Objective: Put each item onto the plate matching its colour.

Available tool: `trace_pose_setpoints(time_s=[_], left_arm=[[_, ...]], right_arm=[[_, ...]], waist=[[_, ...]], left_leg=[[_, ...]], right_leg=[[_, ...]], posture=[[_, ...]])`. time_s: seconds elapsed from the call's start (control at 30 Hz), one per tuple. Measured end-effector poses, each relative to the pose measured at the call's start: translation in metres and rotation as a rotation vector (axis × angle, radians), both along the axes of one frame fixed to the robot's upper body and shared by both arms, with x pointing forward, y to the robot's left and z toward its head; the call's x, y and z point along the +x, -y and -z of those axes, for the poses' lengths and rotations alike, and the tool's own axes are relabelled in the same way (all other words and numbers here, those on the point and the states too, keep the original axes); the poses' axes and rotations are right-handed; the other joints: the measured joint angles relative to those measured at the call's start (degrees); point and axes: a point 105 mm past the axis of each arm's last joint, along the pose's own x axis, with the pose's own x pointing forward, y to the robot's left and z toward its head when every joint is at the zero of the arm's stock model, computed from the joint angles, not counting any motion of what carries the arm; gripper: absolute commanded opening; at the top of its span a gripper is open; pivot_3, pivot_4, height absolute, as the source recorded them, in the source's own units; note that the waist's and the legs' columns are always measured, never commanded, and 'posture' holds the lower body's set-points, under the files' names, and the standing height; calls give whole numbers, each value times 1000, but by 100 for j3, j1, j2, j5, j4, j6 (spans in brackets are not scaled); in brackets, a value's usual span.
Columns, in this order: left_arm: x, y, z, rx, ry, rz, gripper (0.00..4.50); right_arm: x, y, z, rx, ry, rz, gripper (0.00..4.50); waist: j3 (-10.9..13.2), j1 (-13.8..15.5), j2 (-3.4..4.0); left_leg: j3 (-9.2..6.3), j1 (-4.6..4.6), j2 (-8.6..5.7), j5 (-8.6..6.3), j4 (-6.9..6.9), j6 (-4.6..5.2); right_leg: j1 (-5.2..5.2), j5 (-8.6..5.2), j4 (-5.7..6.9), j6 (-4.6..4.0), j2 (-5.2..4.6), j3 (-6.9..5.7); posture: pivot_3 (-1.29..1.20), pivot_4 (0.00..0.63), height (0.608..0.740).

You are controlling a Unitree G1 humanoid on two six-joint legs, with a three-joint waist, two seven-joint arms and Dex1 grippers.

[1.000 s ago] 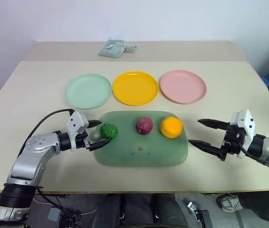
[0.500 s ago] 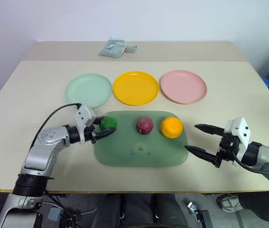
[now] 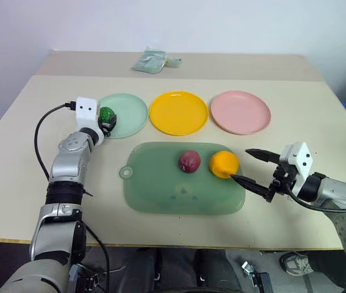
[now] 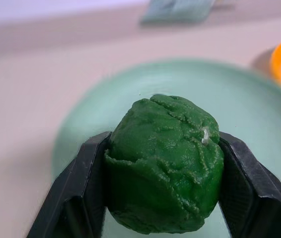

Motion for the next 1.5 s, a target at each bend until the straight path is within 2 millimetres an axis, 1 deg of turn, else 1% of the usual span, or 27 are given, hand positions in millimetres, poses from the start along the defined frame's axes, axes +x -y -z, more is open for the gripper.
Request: trace_pose_setpoints(time_s=[0.1,0.17,0.23,0.3,0.37,0.43,0.47,0.5,0.57,0.6,0.63,0.67,0.7,0.73,0.8,0.87,1.03,1.13,1.2,1.23,1.3,1.33,1.37,1.43,1.5], left_arm=[[0,-1,-3,5,24,1,4440],[-1,-5,-8,5,44,-7,4440],[-5,-12,-17,-2,85,-14,4440],[-13,-19,-25,11,126,-6,4440],[-27,-24,-31,29,167,39,4440],[-49,-25,-33,68,192,129,4440],[-59,-24,-32,84,188,179,4440],[-73,-22,-29,103,171,252,4440],[-98,-12,-18,113,116,392,4440],[-117,-4,-7,146,58,486,4440],[-138,9,6,158,-11,599,4440],[-154,23,17,147,-66,696,4440],[-166,34,24,128,-104,767,4440],[-173,42,27,119,-120,810,4440],[-179,51,23,126,-103,854,4440],[-183,57,18,139,-83,877,4440],[-191,64,23,115,-97,895,4440],[-192,66,23,109,-96,893,4500],[-192,67,23,102,-89,892,4500],[-192,68,23,98,-89,895,4500],[-192,69,24,93,-86,895,4500],[-192,69,23,93,-84,895,4500],[-192,69,23,91,-82,894,4500],[-190,71,22,78,-68,884,4500],[-189,72,21,66,-54,874,4500]], right_arm=[[2,-1,-1,2,7,9,4500],[3,-3,1,3,2,11,4500],[3,-7,0,5,3,5,4500],[5,-16,-7,2,18,-19,4500],[8,-35,-17,-3,37,-66,4500],[15,-57,-23,-25,62,-101,4500],[18,-66,-22,-38,63,-103,4500],[23,-77,-18,-55,55,-95,4500],[32,-90,-8,-63,5,-73,4500],[34,-97,-4,-70,-20,-76,4500],[36,-102,0,-86,-45,-80,4500],[37,-107,5,-101,-67,-82,4500],[38,-111,8,-118,-83,-90,4500],[38,-115,11,-131,-92,-96,4500],[40,-121,14,-154,-107,-95,4500],[42,-120,20,-177,-138,-75,4500],[49,-115,28,-213,-170,-16,4500],[49,-116,30,-211,-181,-13,3605],[48,-120,28,-202,-179,-22,2696],[49,-124,25,-194,-171,-31,2483],[49,-129,17,-176,-150,-48,2483],[49,-134,8,-149,-129,-60,2483],[49,-136,2,-134,-116,-66,2483],[53,-137,-18,-70,-80,-65,2483],[60,-132,-40,-30,-29,-33,2483]], waist=[[0,0,0],[0,-1,0],[0,-8,0],[-1,-29,0],[-1,-80,0],[-2,-154,-2],[-3,-158,-3],[-3,-187,-3],[-4,-164,-1],[-4,-181,-3],[-5,-176,3],[-3,-140,6],[-3,-123,5],[-3,-110,5],[-5,-125,4],[-6,-154,5],[-6,-184,7],[-6,-176,7],[-6,-167,7],[-6,-169,7],[-6,-171,7],[-6,-174,7],[-6,-173,7],[-6,-169,7],[-6,-151,7]], left_leg=[[0,0,1,1,0,-1],[0,0,1,1,0,-2],[0,0,2,1,0,-2],[1,0,6,2,-1,-5],[1,1,12,5,-6,-11],[-1,1,17,7,-10,-16],[-1,1,18,7,-12,-18],[-1,1,18,7,-14,-19],[-1,-1,15,7,-14,-18],[0,-2,15,5,-16,-17],[0,-2,8,2,-17,-12],[-2,-2,4,-1,-17,-8],[-7,-3,3,-3,-16,-6],[-15,-2,-1,-4,-15,-6],[-17,-1,-1,-4,-14,-6],[-17,-1,-1,-4,-16,-5],[-13,-5,1,-2,-29,-6],[-12,-5,1,-2,-27,-6],[-12,-5,0,-2,-25,-5],[-12,-5,0,-2,-25,-5],[-12,-4,0,-2,-25,-6],[-12,-5,1,-2,-25,-6],[-12,-5,1,-2,-25,-6],[-12,-5,0,-2,-24,-6],[-12,-5,0,-2,-23,-5]], right_leg=[[-2,0,2,0,0,0],[-2,0,3,0,0,1],[-3,0,3,0,-1,2],[-7,0,4,0,-2,4],[-10,0,5,-1,-5,7],[-15,-2,5,-3,-7,13],[-16,-2,4,-4,-7,13],[-19,-2,4,-5,-11,15],[-20,-3,4,-6,-21,13],[-18,-2,-2,-7,-23,14],[-17,-3,-3,-7,-31,14],[-12,-3,-6,-8,-36,12],[-21,-3,-11,-9,-38,8],[-21,-4,-12,-11,-41,4],[-19,-2,-12,-17,-41,4],[-16,0,-10,-14,-40,4],[-19,1,-7,-14,-33,4],[-17,1,-7,-13,-32,4],[-16,1,-7,-13,-32,4],[-16,1,-7,-13,-32,4],[-18,1,-6,-13,-31,4],[-18,1,-6,-13,-30,3],[-18,1,-6,-12,-30,4],[-16,1,-6,-12,-31,4],[-16,1,-6,-12,-31,3]], posture=[[0,150,740],[0,150,740],[0,150,740],[0,150,740],[0,150,740],[0,150,740],[0,150,740],[0,150,740],[0,150,740],[0,150,740],[0,150,740],[0,150,740],[0,150,740],[0,150,740],[0,150,740],[0,150,740],[0,150,740],[0,150,740],[0,150,740],[0,150,740],[0,150,740],[0,150,740],[0,150,740],[0,150,740],[0,150,740]])
